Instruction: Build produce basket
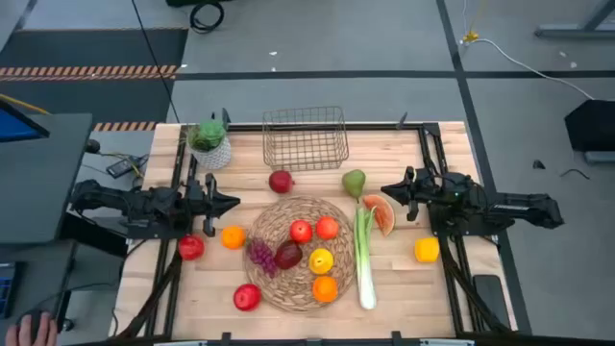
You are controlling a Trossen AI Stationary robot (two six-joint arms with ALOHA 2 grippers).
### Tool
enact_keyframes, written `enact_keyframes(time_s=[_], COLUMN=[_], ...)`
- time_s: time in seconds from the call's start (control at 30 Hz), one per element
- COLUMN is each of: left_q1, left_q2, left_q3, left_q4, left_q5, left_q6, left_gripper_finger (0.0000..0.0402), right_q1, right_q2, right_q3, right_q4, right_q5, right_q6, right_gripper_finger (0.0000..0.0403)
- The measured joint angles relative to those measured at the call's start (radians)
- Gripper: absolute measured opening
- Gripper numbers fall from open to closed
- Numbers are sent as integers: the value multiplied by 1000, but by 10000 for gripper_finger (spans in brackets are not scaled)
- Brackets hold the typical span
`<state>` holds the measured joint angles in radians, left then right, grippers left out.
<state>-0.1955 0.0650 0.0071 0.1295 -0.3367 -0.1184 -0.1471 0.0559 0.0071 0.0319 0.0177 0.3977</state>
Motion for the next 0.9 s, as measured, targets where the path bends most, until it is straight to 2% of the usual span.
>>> enact_keyframes(time_s=[0.9], left_q1=[0], left_q2=[0], left_q3=[0], left_q4=[0], left_q5=[0], left_q6=[0], left_gripper_finger=[35], right_q1=[0], right_q2=[0], right_q3=[0], right_q4=[0], right_q5=[0], right_q6=[0], right_gripper_finger=[14])
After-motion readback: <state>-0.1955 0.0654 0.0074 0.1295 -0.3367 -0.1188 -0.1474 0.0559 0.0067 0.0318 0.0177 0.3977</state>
